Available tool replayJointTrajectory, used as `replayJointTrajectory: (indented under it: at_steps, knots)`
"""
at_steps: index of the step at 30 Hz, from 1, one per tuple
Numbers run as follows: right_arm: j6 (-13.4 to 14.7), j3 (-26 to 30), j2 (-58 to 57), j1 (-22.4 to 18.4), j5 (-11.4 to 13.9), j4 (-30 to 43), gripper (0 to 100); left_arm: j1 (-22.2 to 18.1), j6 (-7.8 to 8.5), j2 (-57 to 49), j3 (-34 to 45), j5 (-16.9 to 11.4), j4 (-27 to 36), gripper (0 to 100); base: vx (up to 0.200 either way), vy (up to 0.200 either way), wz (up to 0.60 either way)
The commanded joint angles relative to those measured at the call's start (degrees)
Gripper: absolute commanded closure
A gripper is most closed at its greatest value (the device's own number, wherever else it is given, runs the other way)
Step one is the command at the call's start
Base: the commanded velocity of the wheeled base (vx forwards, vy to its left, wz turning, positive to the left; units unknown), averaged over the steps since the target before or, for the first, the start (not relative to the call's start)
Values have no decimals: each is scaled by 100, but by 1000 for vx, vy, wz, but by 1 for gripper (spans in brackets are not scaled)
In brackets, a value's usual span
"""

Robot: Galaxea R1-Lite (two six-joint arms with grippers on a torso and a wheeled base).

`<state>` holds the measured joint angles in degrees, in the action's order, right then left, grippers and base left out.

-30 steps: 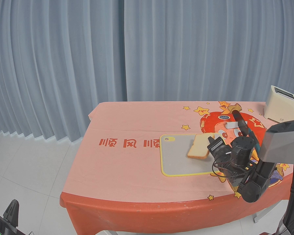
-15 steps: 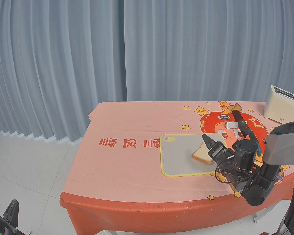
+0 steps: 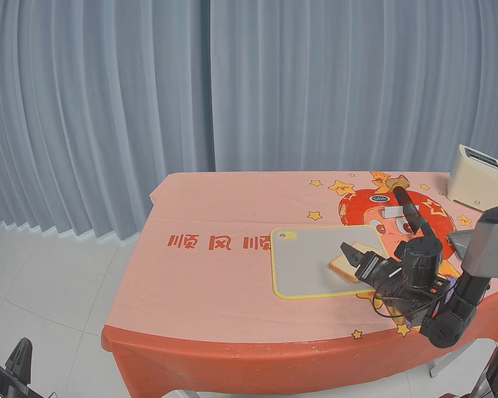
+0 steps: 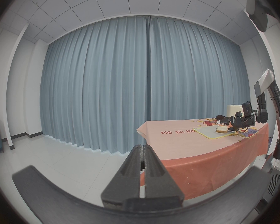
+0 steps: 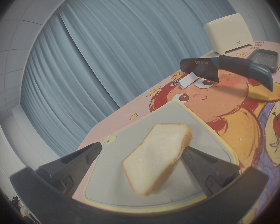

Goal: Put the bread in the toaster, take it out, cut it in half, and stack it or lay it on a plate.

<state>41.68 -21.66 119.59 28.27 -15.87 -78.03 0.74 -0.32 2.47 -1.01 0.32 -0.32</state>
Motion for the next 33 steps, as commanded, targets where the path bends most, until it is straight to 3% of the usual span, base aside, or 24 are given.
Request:
replayJointTrajectory:
  at_steps: [1, 9, 14, 18, 33]
  knots:
    - [33, -462, 56, -146, 5, 289, 0, 5, -3, 7, 101, 12, -3, 100, 0, 0, 0]
    - [51, -1130, 73, -181, 58, 1194, 0, -4, -3, 7, 101, 3, -3, 100, 0, 0, 0]
    - [-2, -945, -208, -120, 58, 1361, 0, 5, -3, 7, 101, 3, -3, 100, 0, 0, 0]
    - [16, -681, -762, -6, 172, 1915, 0, -4, -3, 7, 101, 3, -3, 100, 0, 0, 0]
    - [51, -1059, -779, 100, 225, 3057, 0, 5, -3, 7, 101, 3, -3, 100, 0, 0, 0]
